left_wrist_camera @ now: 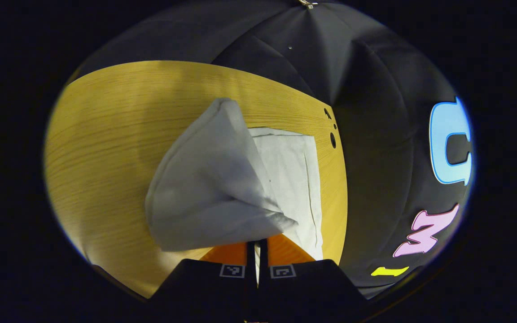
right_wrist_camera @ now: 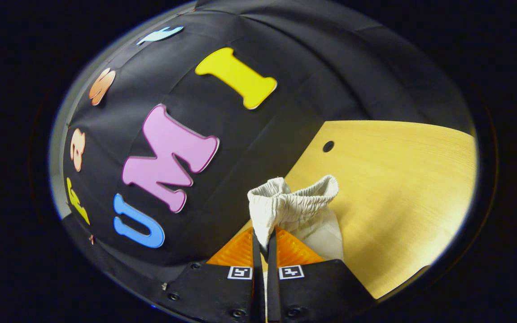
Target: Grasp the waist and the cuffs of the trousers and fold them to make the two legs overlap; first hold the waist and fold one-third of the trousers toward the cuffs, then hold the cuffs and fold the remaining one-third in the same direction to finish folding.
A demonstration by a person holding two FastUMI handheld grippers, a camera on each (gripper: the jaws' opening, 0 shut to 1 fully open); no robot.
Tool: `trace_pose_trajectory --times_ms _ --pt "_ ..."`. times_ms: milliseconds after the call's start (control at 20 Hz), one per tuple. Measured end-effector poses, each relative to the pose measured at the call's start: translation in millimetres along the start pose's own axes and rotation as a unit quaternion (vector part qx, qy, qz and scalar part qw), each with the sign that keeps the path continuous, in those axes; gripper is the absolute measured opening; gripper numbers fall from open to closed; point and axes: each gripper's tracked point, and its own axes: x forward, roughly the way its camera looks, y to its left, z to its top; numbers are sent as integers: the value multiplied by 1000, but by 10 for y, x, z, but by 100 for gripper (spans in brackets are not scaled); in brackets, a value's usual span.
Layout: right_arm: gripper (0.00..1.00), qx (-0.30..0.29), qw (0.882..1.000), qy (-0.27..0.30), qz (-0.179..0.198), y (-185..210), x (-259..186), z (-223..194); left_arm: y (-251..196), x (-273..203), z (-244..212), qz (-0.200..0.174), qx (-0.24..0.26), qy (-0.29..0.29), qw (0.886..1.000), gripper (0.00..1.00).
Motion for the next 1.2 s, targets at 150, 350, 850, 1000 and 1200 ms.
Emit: trace_pose_trajectory --times_ms 150,350,850,1000,1200 --pt "6 -63 997 52 12 263 218 -520 19 -45 -27 -3 -2 3 1000 6" --pt "6 -116 982 147 12 319 522 -1367 66 -124 -88 -8 -10 4 1000 6" --pt "25 -174 918 357 -17 264 589 -1469 131 -217 -150 -22 -15 2 1000 6" --pt "55 -145 924 352 38 473 549 -1176 126 -210 -146 -23 -15 -2 1000 6" --pt "78 -120 924 354 79 580 458 -795 128 -217 -128 -23 -8 -8 1000 6"
